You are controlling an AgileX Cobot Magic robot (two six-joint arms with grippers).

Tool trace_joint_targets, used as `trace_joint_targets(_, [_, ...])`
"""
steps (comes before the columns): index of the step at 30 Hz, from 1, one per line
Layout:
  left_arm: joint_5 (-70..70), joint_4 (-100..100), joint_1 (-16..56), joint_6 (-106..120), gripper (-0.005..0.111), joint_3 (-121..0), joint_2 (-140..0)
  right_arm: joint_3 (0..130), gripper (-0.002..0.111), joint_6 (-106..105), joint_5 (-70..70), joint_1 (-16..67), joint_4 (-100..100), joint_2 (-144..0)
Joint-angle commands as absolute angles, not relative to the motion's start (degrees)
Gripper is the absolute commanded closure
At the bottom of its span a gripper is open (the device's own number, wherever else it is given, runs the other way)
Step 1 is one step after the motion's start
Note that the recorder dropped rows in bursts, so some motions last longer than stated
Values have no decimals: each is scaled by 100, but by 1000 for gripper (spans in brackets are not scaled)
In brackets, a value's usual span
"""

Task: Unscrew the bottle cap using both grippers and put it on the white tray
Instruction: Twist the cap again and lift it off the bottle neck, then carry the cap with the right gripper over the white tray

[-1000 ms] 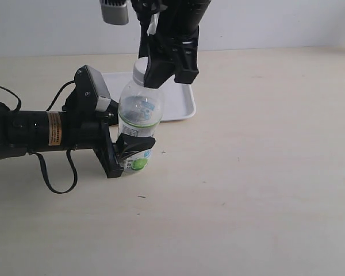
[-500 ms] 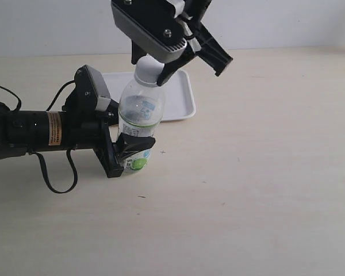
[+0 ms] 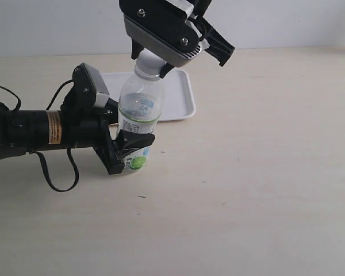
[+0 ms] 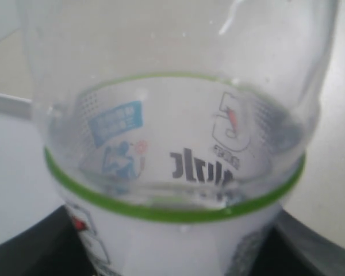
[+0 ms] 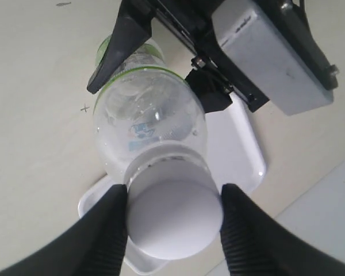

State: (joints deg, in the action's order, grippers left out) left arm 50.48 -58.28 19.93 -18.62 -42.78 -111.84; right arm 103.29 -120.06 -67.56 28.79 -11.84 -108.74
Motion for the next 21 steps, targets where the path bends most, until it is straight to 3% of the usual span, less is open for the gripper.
trace_joint_targets(1, [5414,-5677,2005,-1840,107,-4283,-11134,10373,108,-12127,-6781,2869,-1218,-10718])
trace_joint_targets(13, [5536,-5467,2005,-1840,107,-4283,-11235,10373,108,-12070,-6996,2869,-1645,-10277])
trace_joint_targets(21, [5572,-5267,2005,-1840,107,-4283,-11262,10373,108,-8496,-6560,2824,-1577,-9994])
